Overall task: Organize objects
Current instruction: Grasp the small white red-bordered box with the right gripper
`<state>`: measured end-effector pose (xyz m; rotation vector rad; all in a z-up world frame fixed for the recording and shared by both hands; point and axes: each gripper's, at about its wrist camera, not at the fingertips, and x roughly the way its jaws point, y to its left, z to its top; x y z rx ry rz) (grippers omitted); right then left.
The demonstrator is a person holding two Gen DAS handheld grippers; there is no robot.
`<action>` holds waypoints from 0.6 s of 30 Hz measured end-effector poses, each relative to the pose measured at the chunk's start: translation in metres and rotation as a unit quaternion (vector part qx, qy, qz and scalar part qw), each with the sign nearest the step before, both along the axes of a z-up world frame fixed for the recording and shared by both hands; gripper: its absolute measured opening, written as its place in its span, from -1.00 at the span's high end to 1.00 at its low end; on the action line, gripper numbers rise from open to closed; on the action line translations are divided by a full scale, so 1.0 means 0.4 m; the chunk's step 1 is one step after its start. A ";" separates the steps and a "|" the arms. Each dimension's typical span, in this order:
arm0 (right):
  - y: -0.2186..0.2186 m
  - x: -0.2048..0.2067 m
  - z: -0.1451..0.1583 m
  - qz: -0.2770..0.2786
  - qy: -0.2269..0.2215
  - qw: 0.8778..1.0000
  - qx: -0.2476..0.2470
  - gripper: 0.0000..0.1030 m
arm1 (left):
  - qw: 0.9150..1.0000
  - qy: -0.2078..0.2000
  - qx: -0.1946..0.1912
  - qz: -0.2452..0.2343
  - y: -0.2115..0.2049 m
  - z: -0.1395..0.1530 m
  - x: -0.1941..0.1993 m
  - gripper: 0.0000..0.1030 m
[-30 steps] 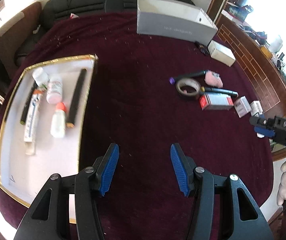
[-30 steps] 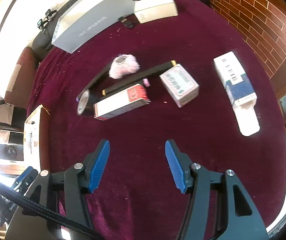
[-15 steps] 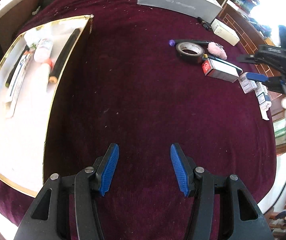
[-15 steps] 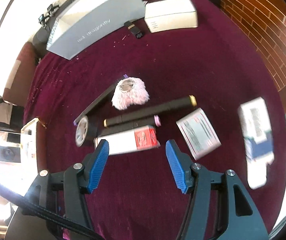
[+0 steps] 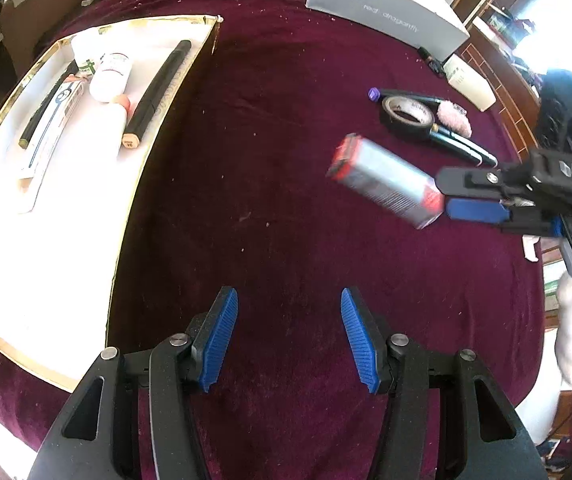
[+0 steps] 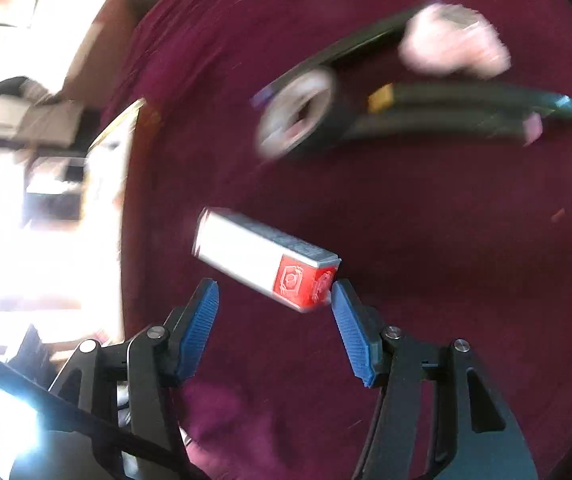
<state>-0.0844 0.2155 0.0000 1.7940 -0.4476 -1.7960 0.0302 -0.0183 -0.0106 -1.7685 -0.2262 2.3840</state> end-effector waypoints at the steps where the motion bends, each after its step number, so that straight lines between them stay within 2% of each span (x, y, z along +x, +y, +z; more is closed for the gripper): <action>1: 0.008 0.007 0.015 -0.006 0.010 1.000 0.000 -0.13 | 1.000 0.001 0.003 0.001 -0.003 0.002 0.000 0.07; 4: 0.072 -0.005 0.043 -0.056 0.046 0.997 0.032 -0.13 | 1.000 -0.004 0.010 0.002 -0.008 -0.005 0.000 0.07; 6: 0.113 -0.021 0.038 -0.093 0.047 0.994 0.043 -0.13 | 1.000 -0.010 0.018 0.004 -0.010 -0.012 -0.004 0.07; 9: 0.122 -0.037 0.027 -0.112 0.042 0.992 0.037 -0.13 | 0.999 -0.020 0.036 0.009 -0.012 -0.020 -0.005 0.07; 11: 0.087 -0.035 0.022 -0.105 0.039 0.993 0.023 -0.13 | 0.998 -0.022 0.051 0.015 -0.017 -0.018 -0.004 0.07; 14: 0.012 -0.029 0.005 -0.087 0.029 0.996 0.016 -0.13 | 0.998 -0.020 0.052 0.017 -0.016 -0.014 -0.007 0.07; 18: -0.092 0.012 -0.021 -0.033 -0.010 0.999 -0.017 -0.13 | 0.998 -0.021 0.053 0.016 -0.016 -0.010 -0.005 0.07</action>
